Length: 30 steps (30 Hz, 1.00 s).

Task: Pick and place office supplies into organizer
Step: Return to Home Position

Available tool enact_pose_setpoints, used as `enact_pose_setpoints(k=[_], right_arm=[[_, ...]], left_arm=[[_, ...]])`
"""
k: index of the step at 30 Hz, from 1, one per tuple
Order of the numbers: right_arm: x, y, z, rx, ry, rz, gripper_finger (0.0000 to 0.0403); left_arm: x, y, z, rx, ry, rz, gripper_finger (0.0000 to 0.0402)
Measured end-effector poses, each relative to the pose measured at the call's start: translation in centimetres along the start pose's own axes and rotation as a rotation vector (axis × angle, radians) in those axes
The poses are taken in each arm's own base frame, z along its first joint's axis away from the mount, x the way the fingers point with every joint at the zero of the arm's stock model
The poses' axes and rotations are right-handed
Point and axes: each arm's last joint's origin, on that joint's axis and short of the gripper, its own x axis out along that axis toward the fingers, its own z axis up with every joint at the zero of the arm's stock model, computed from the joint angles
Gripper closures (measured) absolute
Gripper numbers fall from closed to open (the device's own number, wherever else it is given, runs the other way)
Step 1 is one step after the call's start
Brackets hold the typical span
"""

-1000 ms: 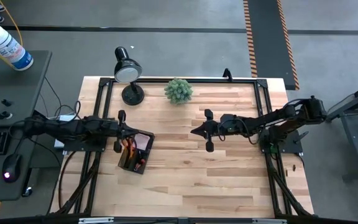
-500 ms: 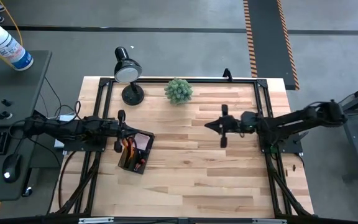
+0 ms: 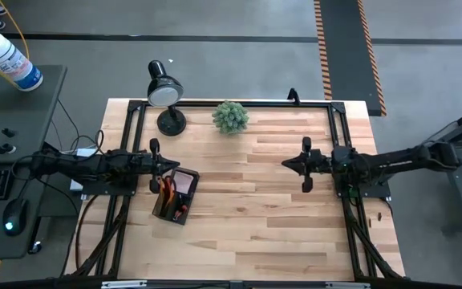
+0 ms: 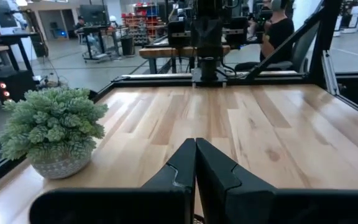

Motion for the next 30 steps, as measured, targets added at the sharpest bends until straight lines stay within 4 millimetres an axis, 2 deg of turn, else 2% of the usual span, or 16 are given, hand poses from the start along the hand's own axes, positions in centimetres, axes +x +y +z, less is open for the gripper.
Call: enact_pose_setpoints(k=[10,30], right_arm=[[-2.2,0.0,0.7,0.016,-0.013,0.007,0.0403],[-5.3,0.5,1.0,-0.015,-0.06,-0.008,0.0403]], left_arm=[[0.0,0.0,0.0,0.007,-0.002,0.004,0.0402],[0.0,0.1,0.1,0.009,-0.006,0.016,0.0401]])
